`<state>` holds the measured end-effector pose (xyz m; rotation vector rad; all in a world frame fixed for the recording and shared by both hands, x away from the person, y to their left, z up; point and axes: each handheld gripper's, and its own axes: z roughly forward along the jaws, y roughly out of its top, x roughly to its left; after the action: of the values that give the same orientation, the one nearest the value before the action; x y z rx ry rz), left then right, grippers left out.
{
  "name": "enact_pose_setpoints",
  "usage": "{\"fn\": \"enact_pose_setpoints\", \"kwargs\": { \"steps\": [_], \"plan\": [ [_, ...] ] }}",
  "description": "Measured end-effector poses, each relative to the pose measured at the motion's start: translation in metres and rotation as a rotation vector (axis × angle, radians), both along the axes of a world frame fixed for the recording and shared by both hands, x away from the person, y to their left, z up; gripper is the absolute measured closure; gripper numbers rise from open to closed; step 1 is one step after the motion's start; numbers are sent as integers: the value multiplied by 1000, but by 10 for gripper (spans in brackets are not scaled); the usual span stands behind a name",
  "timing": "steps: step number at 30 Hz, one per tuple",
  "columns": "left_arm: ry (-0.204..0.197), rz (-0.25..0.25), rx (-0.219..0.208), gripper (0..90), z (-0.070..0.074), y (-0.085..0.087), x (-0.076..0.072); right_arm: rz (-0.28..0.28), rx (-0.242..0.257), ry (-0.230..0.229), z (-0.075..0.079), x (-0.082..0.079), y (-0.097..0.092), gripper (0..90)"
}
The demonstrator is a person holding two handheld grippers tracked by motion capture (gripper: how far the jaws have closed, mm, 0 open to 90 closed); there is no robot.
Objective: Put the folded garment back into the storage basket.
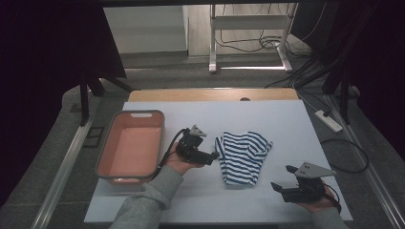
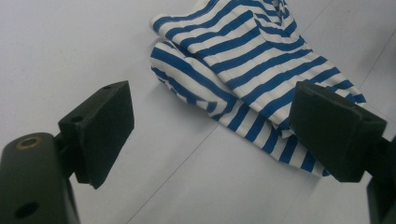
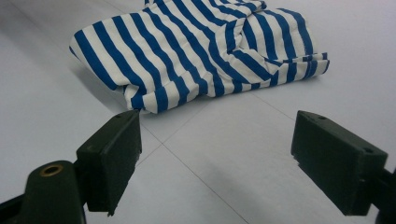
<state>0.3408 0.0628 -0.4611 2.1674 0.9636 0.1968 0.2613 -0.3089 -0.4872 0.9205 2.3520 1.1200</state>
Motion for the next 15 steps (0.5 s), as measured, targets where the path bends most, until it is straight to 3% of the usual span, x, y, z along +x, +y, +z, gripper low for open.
{"fn": "enact_pose_setpoints", "kwargs": {
  "steps": [15],
  "plan": [
    [13, -8, 3, 145, -4, -14, 11, 3, -3, 0, 0, 0, 0, 168]
  ]
}}
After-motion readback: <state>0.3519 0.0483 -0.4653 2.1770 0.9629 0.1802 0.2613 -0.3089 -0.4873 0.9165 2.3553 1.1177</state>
